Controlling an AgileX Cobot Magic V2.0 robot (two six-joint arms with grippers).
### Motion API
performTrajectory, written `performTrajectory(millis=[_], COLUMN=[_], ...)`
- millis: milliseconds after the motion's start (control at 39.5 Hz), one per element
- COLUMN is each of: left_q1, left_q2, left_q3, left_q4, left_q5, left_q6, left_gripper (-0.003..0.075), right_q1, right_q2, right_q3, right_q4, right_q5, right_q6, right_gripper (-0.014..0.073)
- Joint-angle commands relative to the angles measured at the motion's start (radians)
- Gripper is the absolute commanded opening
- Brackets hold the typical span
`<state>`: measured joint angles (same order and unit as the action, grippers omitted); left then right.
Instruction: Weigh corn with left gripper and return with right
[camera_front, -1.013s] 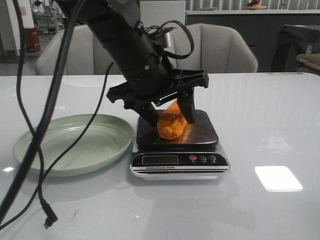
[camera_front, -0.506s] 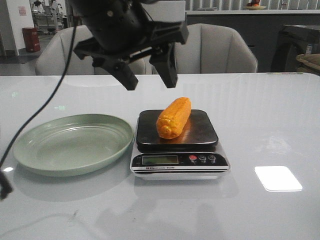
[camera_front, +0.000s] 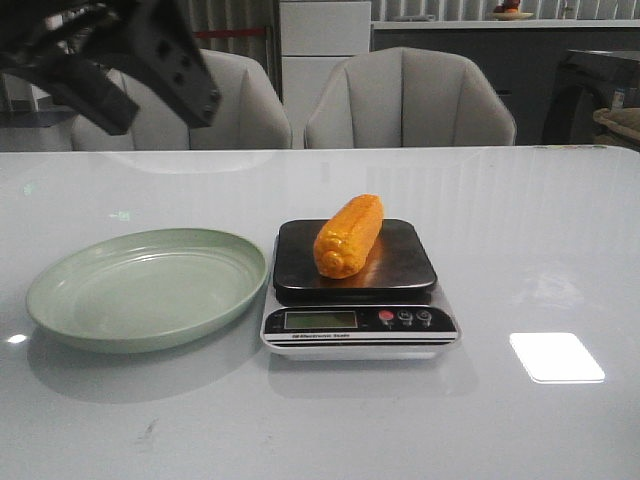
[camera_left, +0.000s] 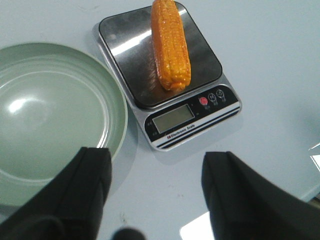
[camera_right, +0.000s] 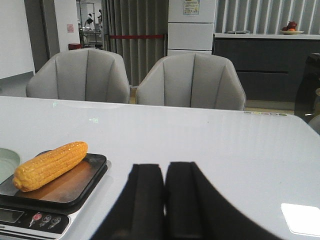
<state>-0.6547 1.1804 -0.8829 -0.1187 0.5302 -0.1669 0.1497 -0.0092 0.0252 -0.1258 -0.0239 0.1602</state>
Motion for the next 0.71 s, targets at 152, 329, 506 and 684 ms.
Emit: performTrajectory(millis=[152,329,506,684], left_q1=[0.002,0.002,0.002,0.002], left_q2=[-0.306,-0.535,-0.765,-0.998], left_q3=[0.185,0.296,0.379,0.435], left_q4=[0.008,0.029,0.064,0.091], left_q5=[-0.07,-0.072,-0.058,-0.026], left_q6=[-0.002,-0.002,0.001,0.033], left_gripper=[0.0372,0.0353,0.0302,0.0155], right_q1=[-0.001,-0.001,-0.001,-0.001], right_q2=[-0.019,-0.019,-0.019,-0.019], right_q3=[0.011,0.011,0.011,0.011], right_q4=[-0.001,-0.001,-0.001,-0.001], right_q5=[-0.074,-0.074,-0.08,-0.14], right_q6=[-0.004,-0.004,-0.004,-0.004], right_gripper=[0.0159,0.0159,0.0159,0.0159])
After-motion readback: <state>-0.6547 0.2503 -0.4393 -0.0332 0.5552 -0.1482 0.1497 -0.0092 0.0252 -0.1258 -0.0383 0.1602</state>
